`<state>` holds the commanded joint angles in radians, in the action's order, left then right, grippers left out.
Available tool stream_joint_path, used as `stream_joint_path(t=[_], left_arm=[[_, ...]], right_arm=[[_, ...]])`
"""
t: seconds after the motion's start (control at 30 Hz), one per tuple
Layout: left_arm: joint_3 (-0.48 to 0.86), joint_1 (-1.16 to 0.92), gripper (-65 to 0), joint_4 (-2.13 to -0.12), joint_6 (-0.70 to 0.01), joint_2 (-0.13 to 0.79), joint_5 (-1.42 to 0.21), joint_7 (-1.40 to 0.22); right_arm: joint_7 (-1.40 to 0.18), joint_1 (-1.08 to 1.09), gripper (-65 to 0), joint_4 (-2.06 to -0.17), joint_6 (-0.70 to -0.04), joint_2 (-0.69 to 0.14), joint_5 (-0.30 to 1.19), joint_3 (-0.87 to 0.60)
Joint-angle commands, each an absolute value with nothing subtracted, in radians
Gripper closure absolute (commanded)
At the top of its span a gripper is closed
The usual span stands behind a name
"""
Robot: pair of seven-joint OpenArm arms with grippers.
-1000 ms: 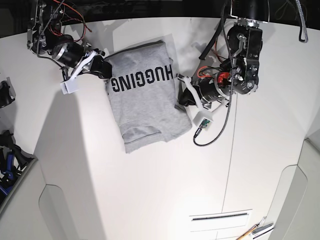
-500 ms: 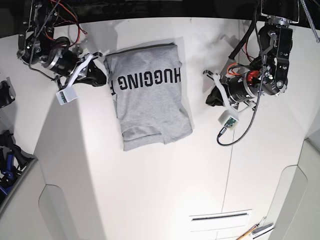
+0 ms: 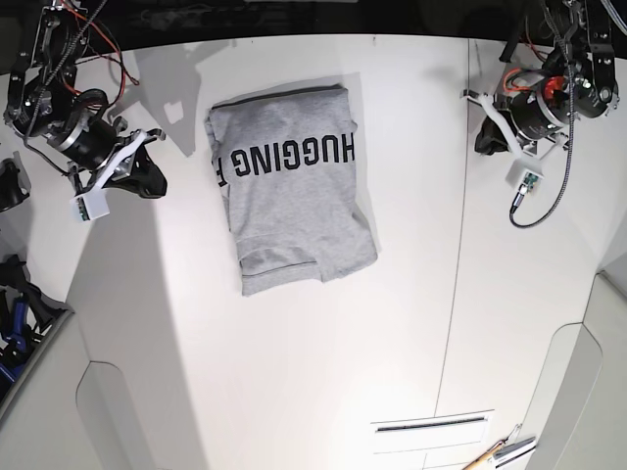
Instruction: Fold the T-shirt properly
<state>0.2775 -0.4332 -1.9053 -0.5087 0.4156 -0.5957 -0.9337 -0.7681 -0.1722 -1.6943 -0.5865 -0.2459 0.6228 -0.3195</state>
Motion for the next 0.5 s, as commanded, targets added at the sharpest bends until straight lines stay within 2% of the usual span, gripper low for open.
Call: stream_joint_path(t=[0.27,0.37,0.5], left_arm=[[0.410,-0.634,0.0,-1.905,-0.509,0.415,-0.638,-0.949],[0.472,-0.699,0.0,-1.913,-0.509,0.415,-0.680,-0.964],[0.564,-0.814,0.0,-1.994,-0.509,0.385,-0.692,-0.970]], right_arm=[[-0.756,-0.173,0.0,-1.579,-0.580,-0.246,0.579,-0.111],[-0.769,-0.173,0.0,-1.600,-0.579,-0.247,0.570,-0.135],[-0.880,-0.176,0.0,-1.682,-0.580,-0.252,0.607,-0.266]])
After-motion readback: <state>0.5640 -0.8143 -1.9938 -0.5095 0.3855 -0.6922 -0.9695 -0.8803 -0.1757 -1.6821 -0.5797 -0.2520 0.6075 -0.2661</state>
